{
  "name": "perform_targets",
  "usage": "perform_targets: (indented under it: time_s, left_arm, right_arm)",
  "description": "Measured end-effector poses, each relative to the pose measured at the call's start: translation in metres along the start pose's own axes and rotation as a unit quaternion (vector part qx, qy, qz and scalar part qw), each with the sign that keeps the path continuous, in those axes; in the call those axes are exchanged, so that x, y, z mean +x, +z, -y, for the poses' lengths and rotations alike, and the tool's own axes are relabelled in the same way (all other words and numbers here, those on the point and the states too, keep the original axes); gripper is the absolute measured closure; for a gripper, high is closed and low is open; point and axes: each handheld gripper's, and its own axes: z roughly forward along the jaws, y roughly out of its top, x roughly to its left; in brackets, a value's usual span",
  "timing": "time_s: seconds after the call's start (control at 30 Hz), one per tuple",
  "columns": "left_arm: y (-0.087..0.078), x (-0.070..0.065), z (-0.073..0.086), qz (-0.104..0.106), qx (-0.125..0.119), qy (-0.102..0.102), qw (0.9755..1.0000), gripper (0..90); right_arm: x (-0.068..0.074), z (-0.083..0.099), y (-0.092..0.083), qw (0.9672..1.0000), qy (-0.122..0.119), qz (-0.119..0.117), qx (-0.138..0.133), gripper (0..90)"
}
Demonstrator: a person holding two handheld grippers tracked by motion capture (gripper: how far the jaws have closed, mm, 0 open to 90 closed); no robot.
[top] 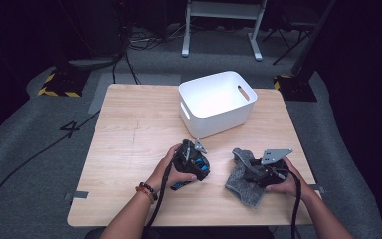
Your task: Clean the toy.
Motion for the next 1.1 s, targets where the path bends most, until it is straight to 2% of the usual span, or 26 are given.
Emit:
perform_targets:
  time_s: [0.13,0.27,0.33,0.47,0.57,0.63,0.67,0.7,0.8,0.87,0.93,1.0,1.1]
  left_arm:
    - [-0.015,0.0,0.004,-0.002,-0.024,0.007,0.9997,16.0]
    - [-0.025,-0.001,0.012,-0.012,-0.02,0.017,0.9996,16.1]
    - [-0.032,-0.001,0.018,-0.012,-0.028,0.019,0.9994,15.9]
    - [-0.043,-0.002,0.036,-0.01,-0.043,0.023,0.9988,15.9]
    - [-0.047,-0.006,0.047,-0.023,-0.04,0.033,0.9984,16.0]
    - [-0.052,-0.006,0.054,-0.019,-0.04,0.032,0.9985,15.9]
    - [-0.053,-0.007,0.058,-0.006,-0.048,0.028,0.9984,15.9]
    - [-0.054,-0.007,0.062,0.0,-0.048,0.025,0.9985,15.8]
    - [-0.052,-0.011,0.073,-0.001,-0.043,0.022,0.9988,15.9]
    - [-0.049,-0.014,0.078,0.007,-0.042,0.022,0.9989,15.9]
    - [-0.047,-0.015,0.081,0.006,-0.038,0.021,0.999,16.0]
    - [-0.045,-0.015,0.082,0.008,-0.04,0.012,0.9991,15.9]
    - [-0.04,-0.015,0.083,0.011,-0.037,0.019,0.999,15.9]
  right_arm:
    - [0.004,-0.005,-0.007,0.9998,0.0,0.0,-0.021,25.1]
    - [0.007,-0.01,-0.014,0.9992,-0.005,0.003,-0.041,24.9]
    - [0.008,-0.013,-0.017,0.9988,-0.005,0.003,-0.049,25.2]
    - [0.007,-0.017,-0.021,0.9985,-0.007,0.018,-0.052,25.9]
    - [0.005,-0.02,-0.023,0.998,-0.005,0.028,-0.057,26.1]
    - [0.002,-0.024,-0.024,0.9975,-0.002,0.034,-0.062,26.3]
    - [0.001,-0.025,-0.025,0.9973,-0.002,0.038,-0.062,26.5]
    - [-0.001,-0.028,-0.027,0.997,-0.002,0.044,-0.063,26.7]
    - [-0.006,-0.034,-0.03,0.9961,-0.001,0.056,-0.069,26.8]
    - [-0.009,-0.039,-0.033,0.9955,0.001,0.06,-0.073,26.8]
    - [-0.013,-0.044,-0.034,0.9949,-0.002,0.07,-0.073,26.9]
    - [-0.017,-0.048,-0.036,0.9945,0.001,0.071,-0.077,27.0]
    - [-0.022,-0.057,-0.04,0.9931,0.002,0.081,-0.085,27.2]
